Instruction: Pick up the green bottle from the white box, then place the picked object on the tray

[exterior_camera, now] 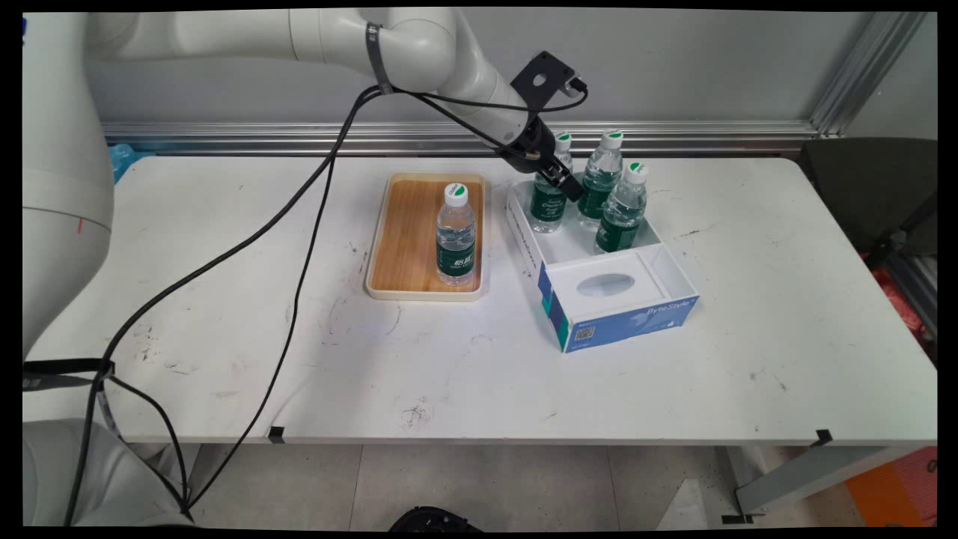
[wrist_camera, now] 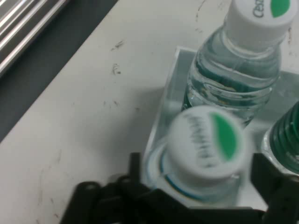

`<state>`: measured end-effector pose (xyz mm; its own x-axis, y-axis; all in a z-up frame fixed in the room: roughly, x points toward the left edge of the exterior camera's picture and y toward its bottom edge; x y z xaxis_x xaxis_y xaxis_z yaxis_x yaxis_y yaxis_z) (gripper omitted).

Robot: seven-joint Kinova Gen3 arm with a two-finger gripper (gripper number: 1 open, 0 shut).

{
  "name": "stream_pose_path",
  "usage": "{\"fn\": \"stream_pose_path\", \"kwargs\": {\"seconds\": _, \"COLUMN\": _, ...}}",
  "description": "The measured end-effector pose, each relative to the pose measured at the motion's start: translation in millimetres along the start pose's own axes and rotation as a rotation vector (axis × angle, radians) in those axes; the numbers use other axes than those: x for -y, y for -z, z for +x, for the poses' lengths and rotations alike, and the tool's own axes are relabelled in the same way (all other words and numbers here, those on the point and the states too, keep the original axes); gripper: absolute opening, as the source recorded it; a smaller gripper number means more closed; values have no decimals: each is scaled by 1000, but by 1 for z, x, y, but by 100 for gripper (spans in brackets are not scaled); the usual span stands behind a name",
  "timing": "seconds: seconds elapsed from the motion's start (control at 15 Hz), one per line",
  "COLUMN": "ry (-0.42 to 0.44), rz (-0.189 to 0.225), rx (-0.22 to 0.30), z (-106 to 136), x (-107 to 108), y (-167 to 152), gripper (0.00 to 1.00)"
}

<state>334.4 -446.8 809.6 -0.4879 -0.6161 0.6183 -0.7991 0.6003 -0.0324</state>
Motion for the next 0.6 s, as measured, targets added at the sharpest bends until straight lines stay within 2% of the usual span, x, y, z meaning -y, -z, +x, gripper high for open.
{"fn": "stream_pose_path", "kwargs": {"seconds": 0.07, "ry": -4, "rz": 1, "rx": -2, "z": 0, "x": 0, "y": -1, "gripper": 0}}
{"fn": "stream_pose_path", "kwargs": {"seconds": 0.33, "ry": -26, "rz": 3, "rx": -11, "z": -1, "x": -1, "y": 0, "gripper": 0}}
{"fn": "stream_pose_path", "kwargs": {"seconds": 0.6, "ry": -43, "rz": 10, "rx": -35, "z": 2, "x": 0, "y": 19, "gripper": 0}}
